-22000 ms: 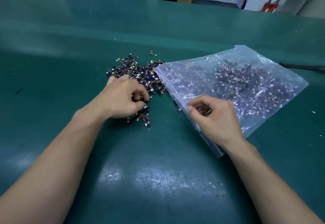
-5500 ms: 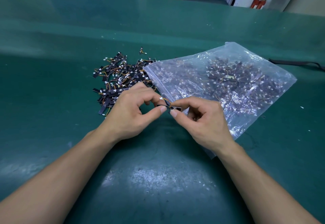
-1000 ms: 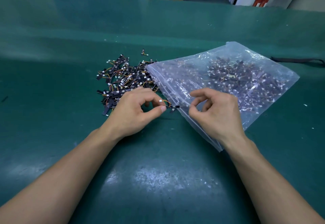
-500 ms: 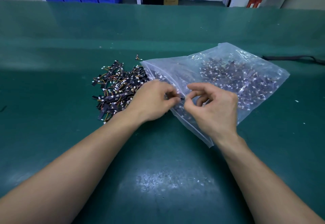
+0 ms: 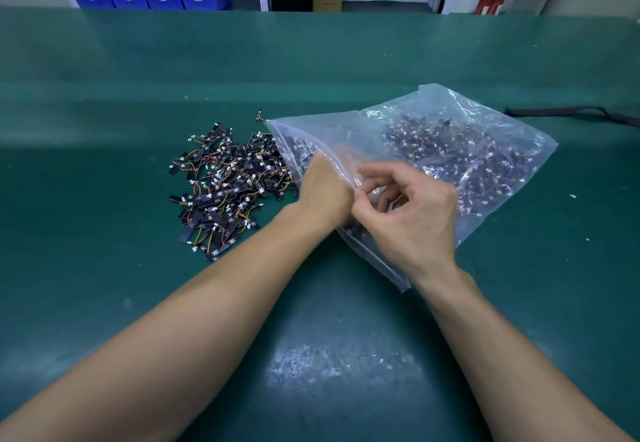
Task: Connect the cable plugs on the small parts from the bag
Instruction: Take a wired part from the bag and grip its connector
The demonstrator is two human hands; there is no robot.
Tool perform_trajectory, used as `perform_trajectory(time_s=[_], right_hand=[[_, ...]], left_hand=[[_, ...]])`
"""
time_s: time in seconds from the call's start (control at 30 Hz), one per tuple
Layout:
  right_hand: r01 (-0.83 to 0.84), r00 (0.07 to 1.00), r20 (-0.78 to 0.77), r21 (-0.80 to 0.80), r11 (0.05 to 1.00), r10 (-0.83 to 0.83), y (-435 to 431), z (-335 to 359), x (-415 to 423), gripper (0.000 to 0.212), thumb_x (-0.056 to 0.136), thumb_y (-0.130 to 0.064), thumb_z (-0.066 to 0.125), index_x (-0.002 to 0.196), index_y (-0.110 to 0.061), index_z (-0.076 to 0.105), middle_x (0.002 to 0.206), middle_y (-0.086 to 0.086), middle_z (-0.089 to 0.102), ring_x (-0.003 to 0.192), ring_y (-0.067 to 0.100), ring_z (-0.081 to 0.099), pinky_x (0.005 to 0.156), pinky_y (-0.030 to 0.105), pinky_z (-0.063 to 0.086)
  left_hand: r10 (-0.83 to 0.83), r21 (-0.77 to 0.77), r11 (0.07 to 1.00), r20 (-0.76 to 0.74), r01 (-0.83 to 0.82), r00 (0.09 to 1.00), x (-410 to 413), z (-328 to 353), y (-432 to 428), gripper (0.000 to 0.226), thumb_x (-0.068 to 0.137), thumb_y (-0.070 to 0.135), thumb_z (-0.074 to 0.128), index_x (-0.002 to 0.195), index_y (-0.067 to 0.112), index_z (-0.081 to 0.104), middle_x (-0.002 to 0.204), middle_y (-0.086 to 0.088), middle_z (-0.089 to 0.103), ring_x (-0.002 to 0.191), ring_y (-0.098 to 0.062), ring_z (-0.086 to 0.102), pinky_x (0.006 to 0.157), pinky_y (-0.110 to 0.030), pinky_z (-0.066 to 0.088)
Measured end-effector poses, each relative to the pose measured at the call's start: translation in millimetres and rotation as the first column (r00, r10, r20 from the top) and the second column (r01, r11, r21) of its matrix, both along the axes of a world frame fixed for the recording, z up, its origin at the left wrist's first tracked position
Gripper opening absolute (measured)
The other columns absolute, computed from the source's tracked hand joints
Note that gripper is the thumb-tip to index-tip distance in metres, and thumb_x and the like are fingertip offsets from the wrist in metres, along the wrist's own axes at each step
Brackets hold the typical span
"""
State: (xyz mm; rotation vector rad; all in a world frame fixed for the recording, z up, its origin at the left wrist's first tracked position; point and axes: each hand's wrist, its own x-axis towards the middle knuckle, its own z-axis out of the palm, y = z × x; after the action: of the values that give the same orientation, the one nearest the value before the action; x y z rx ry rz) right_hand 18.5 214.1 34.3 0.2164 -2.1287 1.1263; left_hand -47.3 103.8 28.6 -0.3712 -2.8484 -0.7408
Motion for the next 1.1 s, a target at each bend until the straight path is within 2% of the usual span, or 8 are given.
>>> perform_trajectory(time_s=[0.07,0.17,0.27,0.37,0.53,0.67,0.83,1.1], right_hand=[[-0.028,0.999,0.024,0.027,0.999,0.027,-1.6,-2.7,0.0,0.025,0.074,-0.002,0.074,0.094,-0.016,0.078,0.069,-0.012,0.068,0.052,0.009,0.058,0.061,0.019,0.050],[-0.076,0.995,0.064,0.086,0.993,0.071,-1.4,-6.3,-1.2,0.024,0.075,-0.005,0.074,0.094,-0.018,0.078,0.072,-0.016,0.068,0.052,0.010,0.058,0.062,0.017,0.049],[-0.177,0.961,0.238,0.145,0.973,0.139,0.8,-12.7,-3.3,0.023,0.076,-0.009,0.075,0.094,-0.023,0.077,0.071,-0.019,0.068,0.055,0.007,0.059,0.065,0.022,0.054],[-0.249,0.909,0.385,0.187,0.950,0.162,-2.3,-22.1,-3.8,0.017,0.078,-0.013,0.075,0.090,-0.026,0.078,0.066,-0.021,0.066,0.056,0.001,0.059,0.067,0.025,0.056],[-0.249,0.894,0.405,0.092,0.964,0.193,-4.0,-26.4,-4.6,0.011,0.082,-0.024,0.075,0.078,-0.034,0.073,0.070,-0.020,0.068,0.054,0.003,0.058,0.058,0.013,0.045],[-0.236,0.885,0.423,0.043,0.971,0.196,-4.4,-26.1,-4.8,0.004,0.080,-0.031,0.072,0.079,-0.035,0.073,0.069,-0.018,0.069,0.055,0.009,0.061,0.059,0.023,0.051],[-0.232,0.884,0.425,0.043,0.972,0.193,-3.2,-26.5,-5.8,0.006,0.081,-0.028,0.074,0.079,-0.034,0.074,0.070,-0.020,0.069,0.056,0.007,0.061,0.061,0.024,0.052],[-0.225,0.884,0.429,0.044,0.973,0.185,-1.6,-26.9,-5.7,0.010,0.084,-0.025,0.076,0.077,-0.033,0.074,0.070,-0.022,0.068,0.055,0.003,0.058,0.057,0.013,0.045]], left_hand=[[-0.101,-0.207,0.974,-0.016,0.095,0.995,4.4,1.1,-22.5,0.016,0.090,0.022,0.054,0.096,0.012,0.065,0.104,-0.007,0.065,0.111,-0.030,0.058,0.087,-0.033,0.039],[-0.212,-0.195,0.961,-0.072,0.195,0.975,17.3,3.8,-60.7,0.017,0.090,0.042,0.055,0.083,0.028,0.061,0.090,0.007,0.064,0.096,-0.023,0.053,0.082,-0.037,0.038],[-0.190,-0.090,0.979,-0.099,0.182,0.977,23.6,-2.0,-103.3,0.014,0.092,0.036,0.066,0.100,0.026,0.071,0.081,0.017,0.064,0.084,-0.016,0.051,0.086,-0.042,0.046],[-0.111,-0.070,0.992,-0.141,0.101,0.984,22.5,-6.5,-131.8,0.011,0.089,0.027,0.070,0.099,0.026,0.074,0.074,0.020,0.059,0.084,-0.017,0.049,0.087,-0.042,0.046],[-0.103,-0.130,0.988,-0.117,0.087,0.988,24.4,-12.5,-133.4,0.014,0.087,0.044,0.070,0.097,0.034,0.073,0.085,0.016,0.063,0.093,-0.015,0.048,0.086,-0.035,0.036],[-0.235,-0.117,0.969,-0.163,0.218,0.958,31.8,-11.7,-115.0,0.018,0.086,0.051,0.072,0.094,0.035,0.075,0.086,0.015,0.062,0.087,-0.011,0.041,0.080,-0.034,0.033],[-0.347,-0.217,0.923,-0.110,0.318,0.931,36.7,-13.8,-101.9,0.024,0.092,0.050,0.066,0.111,0.040,0.075,0.092,0.014,0.061,0.092,-0.010,0.039,0.078,-0.030,0.024],[-0.249,-0.191,0.957,-0.148,0.219,0.957,38.9,-13.4,-114.3,0.028,0.081,0.058,0.072,0.071,0.031,0.072,0.073,0.015,0.059,0.081,-0.012,0.047,0.074,-0.033,0.031]])
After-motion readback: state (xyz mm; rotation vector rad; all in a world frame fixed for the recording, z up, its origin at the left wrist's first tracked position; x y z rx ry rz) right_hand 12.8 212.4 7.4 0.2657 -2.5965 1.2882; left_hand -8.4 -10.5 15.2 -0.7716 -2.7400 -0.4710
